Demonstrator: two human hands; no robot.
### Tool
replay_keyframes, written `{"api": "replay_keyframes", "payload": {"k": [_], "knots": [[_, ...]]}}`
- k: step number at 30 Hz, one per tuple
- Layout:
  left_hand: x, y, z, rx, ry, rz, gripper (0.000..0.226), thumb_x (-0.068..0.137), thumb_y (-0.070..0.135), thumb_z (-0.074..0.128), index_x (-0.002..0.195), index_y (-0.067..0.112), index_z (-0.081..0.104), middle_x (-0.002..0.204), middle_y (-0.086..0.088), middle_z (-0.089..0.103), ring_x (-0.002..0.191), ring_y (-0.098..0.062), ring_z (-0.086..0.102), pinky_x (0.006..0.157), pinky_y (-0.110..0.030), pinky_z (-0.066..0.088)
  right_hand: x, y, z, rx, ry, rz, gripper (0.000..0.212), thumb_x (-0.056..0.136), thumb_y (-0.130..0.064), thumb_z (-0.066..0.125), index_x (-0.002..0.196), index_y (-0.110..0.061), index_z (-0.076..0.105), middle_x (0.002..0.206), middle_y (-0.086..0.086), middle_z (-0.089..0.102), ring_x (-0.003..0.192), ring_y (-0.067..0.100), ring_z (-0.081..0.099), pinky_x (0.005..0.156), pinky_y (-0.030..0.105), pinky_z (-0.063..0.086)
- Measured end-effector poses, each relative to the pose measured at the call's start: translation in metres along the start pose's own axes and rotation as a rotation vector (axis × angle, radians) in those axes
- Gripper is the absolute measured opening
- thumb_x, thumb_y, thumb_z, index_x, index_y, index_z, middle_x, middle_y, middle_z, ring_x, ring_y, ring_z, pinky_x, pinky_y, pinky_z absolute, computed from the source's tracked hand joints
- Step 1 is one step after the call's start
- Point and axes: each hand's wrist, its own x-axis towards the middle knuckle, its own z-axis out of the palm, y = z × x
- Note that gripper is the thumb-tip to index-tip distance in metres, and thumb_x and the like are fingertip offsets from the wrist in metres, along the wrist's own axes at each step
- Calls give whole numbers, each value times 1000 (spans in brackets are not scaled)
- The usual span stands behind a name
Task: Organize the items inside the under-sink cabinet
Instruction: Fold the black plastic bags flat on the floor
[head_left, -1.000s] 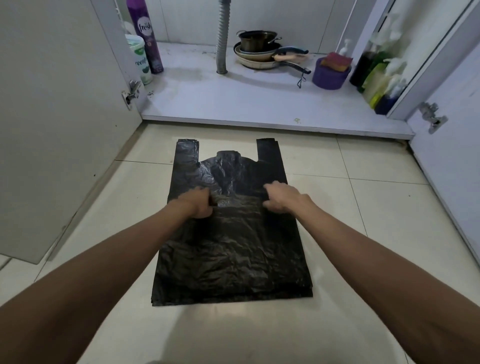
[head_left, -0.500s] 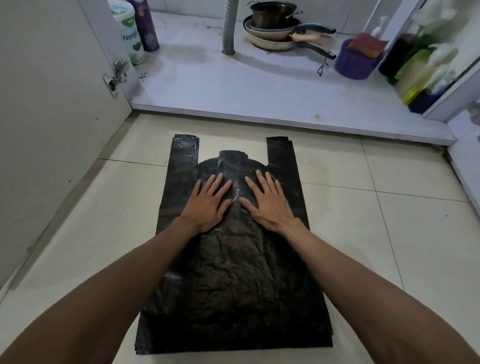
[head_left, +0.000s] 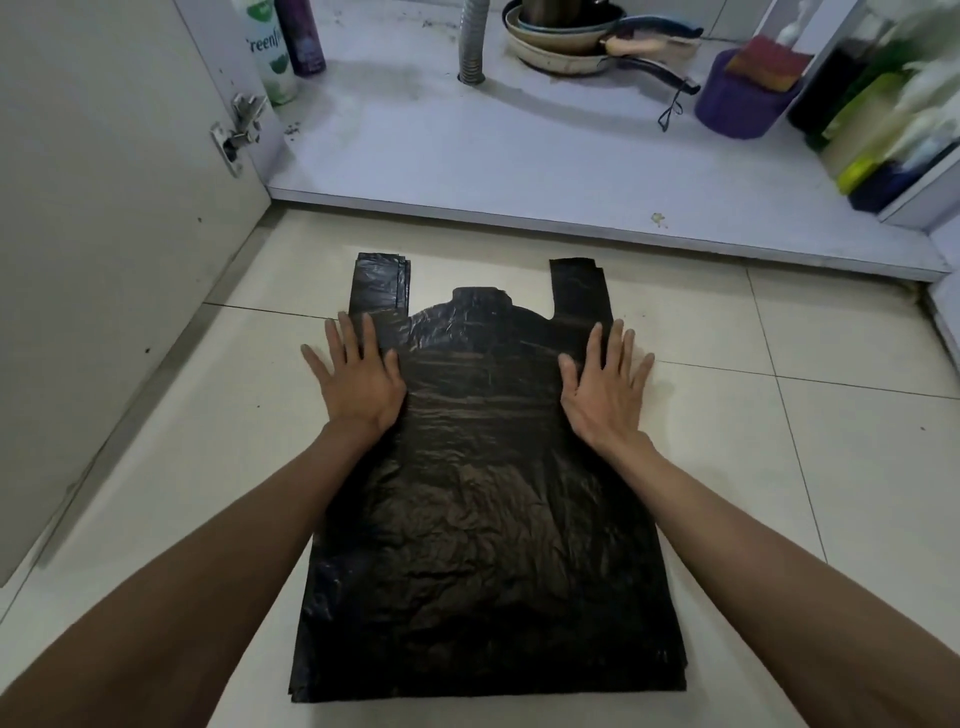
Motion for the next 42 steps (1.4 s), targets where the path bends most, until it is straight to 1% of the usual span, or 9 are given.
{"api": "replay_keyframes", "payload": {"k": [6,9,17,20,23,29,34,39,42], "knots": [[-74,21,20,54,79,483,60,100,38,18,151,9,27,159,-12,16,149,-25,8,117,-55,-2,-88,-28,14,115,4,-303,69,102,-55,19,157,-15,10,164,5,-1,151,21,-10,121,46,-5],[-95,17,27,40,11,523,60,100,42,19,151,12,30,159,-8,20,148,-21,11,118,-53,4,-113,-19,26,52,-2,-318,71,99,-59,16,157,-18,15,164,6,6,151,22,-4,122,46,-1],[-98,-35,11,-47,-62,83,60,102,44,11,154,18,-1,161,-6,-9,148,-21,-12,119,-47,-9,-117,36,13,54,8,23,71,101,-56,18,157,-14,7,164,8,2,151,23,-4,122,40,-4],[-99,-33,-4,-125,-29,-44,65,102,39,24,153,5,5,161,-14,6,148,-29,4,120,-47,7,-114,36,1,86,-6,94,72,101,-51,25,156,-8,8,164,12,7,151,27,3,123,43,5],[-99,-13,-26,-216,21,-249,64,90,28,51,142,-1,27,140,-21,38,128,-37,36,102,-48,32,-108,16,-14,115,28,172,67,101,-44,38,153,-7,18,156,16,27,142,33,25,115,45,24],[-84,9,-53,-508,-114,-619,76,81,27,70,137,-3,28,140,-21,35,127,-37,37,99,-47,38,-91,3,-38,382,-22,461,50,97,-35,51,136,-7,37,129,21,50,115,37,53,88,42,46],[-69,-7,-55,-738,-204,-628,53,85,17,66,128,-7,47,127,-24,55,115,-40,54,94,-40,45,-79,19,-47,557,-151,551,49,93,-41,56,125,-3,52,124,15,62,112,35,60,88,38,49],[-71,-13,-67,-1010,-532,-671,33,89,28,64,109,1,60,107,-16,64,93,-32,61,86,-37,50,-74,32,-49,806,-274,579,55,86,-38,68,119,5,60,119,18,65,106,33,63,92,38,52],[-77,-14,-81,-1012,-613,-638,22,91,28,62,87,8,56,87,-9,57,81,-26,53,78,-32,40,-75,39,-62,960,-360,605,34,91,-28,66,110,-1,61,103,15,65,78,24,62,61,32,52]]}}
